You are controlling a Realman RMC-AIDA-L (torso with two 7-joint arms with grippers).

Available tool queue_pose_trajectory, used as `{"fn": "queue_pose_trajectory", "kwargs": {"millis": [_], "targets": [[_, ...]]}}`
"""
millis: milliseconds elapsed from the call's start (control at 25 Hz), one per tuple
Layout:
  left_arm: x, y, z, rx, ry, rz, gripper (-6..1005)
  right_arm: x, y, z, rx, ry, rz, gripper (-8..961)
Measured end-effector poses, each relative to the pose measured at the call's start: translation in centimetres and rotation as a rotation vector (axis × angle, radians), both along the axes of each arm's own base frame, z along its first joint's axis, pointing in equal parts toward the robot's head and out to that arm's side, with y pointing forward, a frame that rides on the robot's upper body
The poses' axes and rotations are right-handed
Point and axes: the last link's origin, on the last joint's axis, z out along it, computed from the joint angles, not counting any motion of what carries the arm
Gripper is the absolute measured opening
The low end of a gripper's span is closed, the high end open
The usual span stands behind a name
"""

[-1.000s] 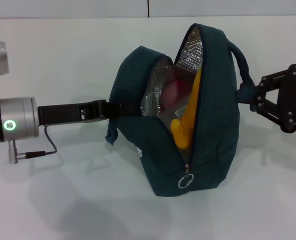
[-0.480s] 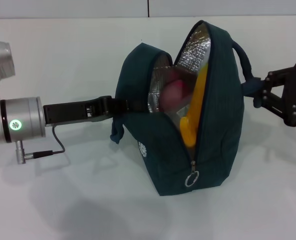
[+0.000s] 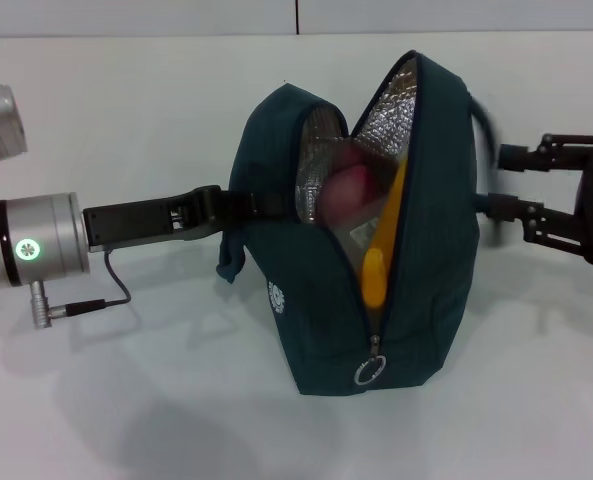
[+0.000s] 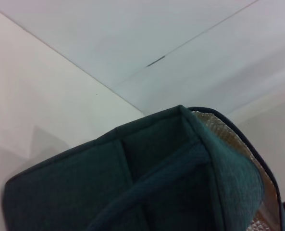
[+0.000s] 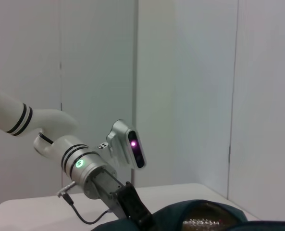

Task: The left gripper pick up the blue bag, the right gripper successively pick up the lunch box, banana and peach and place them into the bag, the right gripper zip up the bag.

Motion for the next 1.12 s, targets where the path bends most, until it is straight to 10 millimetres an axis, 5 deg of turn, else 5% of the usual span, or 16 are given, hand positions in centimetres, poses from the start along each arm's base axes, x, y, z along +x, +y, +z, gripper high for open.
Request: {"fn": "queue_pose_trajectory", "kwargs": {"millis": [360,680,1120], "targets": [[0.0,0.0,0.1,0.004,-0.007,-0.001,48,0.2,-1.5,1.6,-0.002,0.062,0.058,589],[0.1,0.0,0.1,0.003,-0.009,0.0,49,-0.5,-4.7,-1.0,-0.247,0.001,0.191,799],[0.6,0.3,-0.1,-0.004,-0.018,-0.01,50,-1.8,-3.6,-6.3,-0.324,0.022,0.184,784]]}}
